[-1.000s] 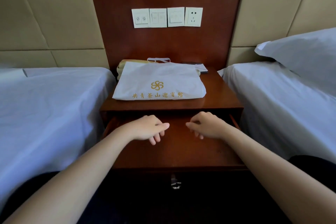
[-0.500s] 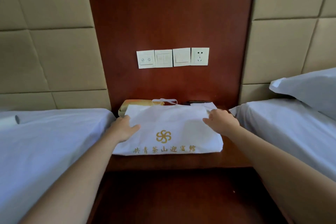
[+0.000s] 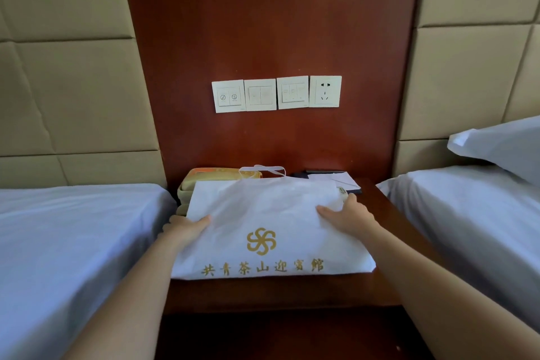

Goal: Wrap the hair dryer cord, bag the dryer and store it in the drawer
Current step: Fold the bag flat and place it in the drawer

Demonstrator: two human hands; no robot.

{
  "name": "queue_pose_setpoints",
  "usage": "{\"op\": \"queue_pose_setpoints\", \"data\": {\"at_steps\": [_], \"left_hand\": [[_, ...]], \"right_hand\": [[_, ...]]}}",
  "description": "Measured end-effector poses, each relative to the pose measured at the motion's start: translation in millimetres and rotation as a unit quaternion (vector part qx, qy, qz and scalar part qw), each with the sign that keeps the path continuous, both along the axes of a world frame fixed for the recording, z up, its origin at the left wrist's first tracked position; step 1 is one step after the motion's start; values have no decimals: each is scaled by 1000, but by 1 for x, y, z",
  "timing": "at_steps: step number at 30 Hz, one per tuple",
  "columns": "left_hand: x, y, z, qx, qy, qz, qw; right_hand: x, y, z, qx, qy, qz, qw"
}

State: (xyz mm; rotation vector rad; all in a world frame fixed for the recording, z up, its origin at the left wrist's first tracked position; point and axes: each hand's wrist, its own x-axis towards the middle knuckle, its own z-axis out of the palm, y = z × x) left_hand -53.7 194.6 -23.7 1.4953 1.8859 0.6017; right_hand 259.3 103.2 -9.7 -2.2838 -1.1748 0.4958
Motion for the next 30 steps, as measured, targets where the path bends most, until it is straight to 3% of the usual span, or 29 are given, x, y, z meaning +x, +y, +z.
{"op": "queue_pose_setpoints", "data": {"at_steps": [5,9,22,30], "left_hand": [[-2,10,-9,35,-103,33,994],[0,4,-8,79,-104,36,991],[-6,-77,42,284,-198,41,937],[-21,-157,71,327,-197,33,924]], "right_hand": [[3,8,-4,33,90,-60,994],[2,8,-5,67,125,-77,987],[-2,-70,37,260,154,-35,952],[-14,-163,68,336,147,-32,930]]}}
